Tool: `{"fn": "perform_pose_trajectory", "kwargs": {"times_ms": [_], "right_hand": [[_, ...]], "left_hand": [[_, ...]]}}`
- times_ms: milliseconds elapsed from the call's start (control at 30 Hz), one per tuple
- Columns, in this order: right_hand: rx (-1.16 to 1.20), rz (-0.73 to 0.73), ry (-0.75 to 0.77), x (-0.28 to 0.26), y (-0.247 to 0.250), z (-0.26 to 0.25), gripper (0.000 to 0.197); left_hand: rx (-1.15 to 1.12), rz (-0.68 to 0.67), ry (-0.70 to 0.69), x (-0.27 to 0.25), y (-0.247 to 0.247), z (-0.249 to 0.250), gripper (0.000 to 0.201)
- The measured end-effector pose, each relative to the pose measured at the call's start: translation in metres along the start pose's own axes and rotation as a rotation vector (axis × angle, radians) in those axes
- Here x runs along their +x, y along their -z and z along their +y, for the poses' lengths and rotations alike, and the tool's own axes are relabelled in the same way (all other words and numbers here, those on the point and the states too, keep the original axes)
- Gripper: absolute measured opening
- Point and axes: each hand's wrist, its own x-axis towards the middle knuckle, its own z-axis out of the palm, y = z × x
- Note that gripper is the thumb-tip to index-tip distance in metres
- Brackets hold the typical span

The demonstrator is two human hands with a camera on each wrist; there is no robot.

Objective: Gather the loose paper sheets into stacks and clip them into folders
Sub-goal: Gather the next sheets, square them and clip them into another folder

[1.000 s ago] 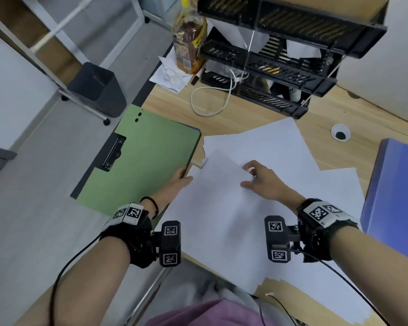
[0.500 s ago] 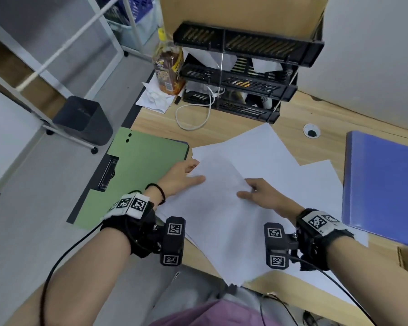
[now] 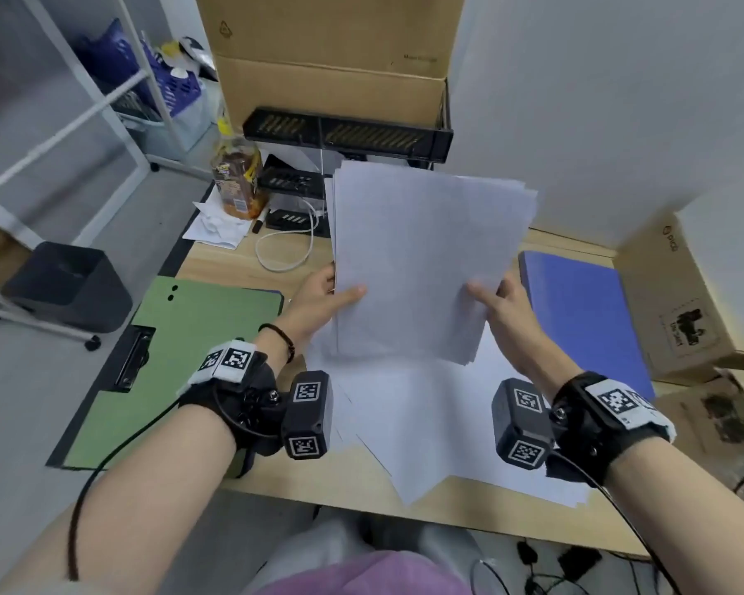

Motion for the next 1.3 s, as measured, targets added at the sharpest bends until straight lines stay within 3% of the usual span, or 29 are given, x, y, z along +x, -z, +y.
{"fn": "perform_pose_trajectory", "kwargs": {"times_ms": [133,267,333,433,500,600,733,1000,1133,1300], "right_hand": [[-0.060,-0.040,-0.028,-0.014,0.010,0.020,0.034],[-0.150,-0.094,-0.175,-0.032,0.021,0.063,0.035],[-0.197,-0.132,-0.130,-0.040,0.026,0.065,0.028],[-0.200,-0.162,-0.023,-0.039,0.029,0.049,0.014],[-0.179,-0.096,-0.057,-0.033,0.030,0.039,0.013],[-0.162,-0.114,-0.106,-0.025,0.036,0.037,0.015],[-0.168,-0.110,-0.233,-0.022,0.054,0.054,0.016],[-0.052,0.105,-0.555,-0.015,0.075,0.121,0.024],[0.003,0.206,-0.663,-0.007,0.064,0.134,0.031],[0.101,0.235,-0.825,0.012,0.036,0.144,0.015]], "left_hand": [[0.059,0.071,0.022,-0.006,-0.018,-0.002,0.036],[0.135,-0.055,0.186,-0.024,-0.019,-0.028,0.041],[0.180,-0.037,0.208,-0.029,-0.024,-0.027,0.032],[0.234,0.040,0.169,-0.028,-0.036,-0.009,0.028],[0.207,0.070,0.117,-0.028,-0.042,0.003,0.025],[0.176,0.116,0.094,-0.030,-0.049,0.003,0.023],[0.326,0.051,0.182,-0.028,-0.057,-0.020,0.025],[0.446,0.046,0.343,-0.007,-0.036,-0.052,0.027],[0.514,0.089,0.328,0.020,-0.021,-0.054,0.028],[0.544,0.154,0.248,0.064,-0.007,-0.057,0.023]]}}
